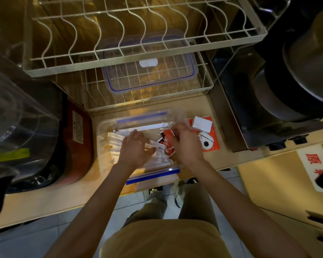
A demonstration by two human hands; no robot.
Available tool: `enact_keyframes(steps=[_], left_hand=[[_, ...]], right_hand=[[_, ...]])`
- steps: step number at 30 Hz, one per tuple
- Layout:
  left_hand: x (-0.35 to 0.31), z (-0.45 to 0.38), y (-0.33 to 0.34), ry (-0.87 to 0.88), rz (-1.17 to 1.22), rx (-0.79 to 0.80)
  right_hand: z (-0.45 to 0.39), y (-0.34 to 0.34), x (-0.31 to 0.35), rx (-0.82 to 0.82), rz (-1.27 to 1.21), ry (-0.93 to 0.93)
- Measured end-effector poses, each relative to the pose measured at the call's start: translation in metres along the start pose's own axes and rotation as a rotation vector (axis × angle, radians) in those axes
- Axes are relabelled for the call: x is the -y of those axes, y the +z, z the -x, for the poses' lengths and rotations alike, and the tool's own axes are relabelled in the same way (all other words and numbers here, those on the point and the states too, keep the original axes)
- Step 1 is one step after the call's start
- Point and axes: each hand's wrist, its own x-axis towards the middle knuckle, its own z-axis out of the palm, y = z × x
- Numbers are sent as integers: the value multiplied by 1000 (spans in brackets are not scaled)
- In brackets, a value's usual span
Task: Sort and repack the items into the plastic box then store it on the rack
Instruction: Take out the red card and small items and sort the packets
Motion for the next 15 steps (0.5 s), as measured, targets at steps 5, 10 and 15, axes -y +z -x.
enact_keyframes(steps=[5, 10, 15], left_hand=[[-40, -9, -24, -183, 759, -2], [-56, -7, -30, -379, 1397, 178], [-45, 5, -23, -482, 1371, -1]], right_hand=[[11, -15, -2, -169, -211, -10], [19, -13, -13, -104, -243, -194], [20, -13, -10, 105, -249, -119]])
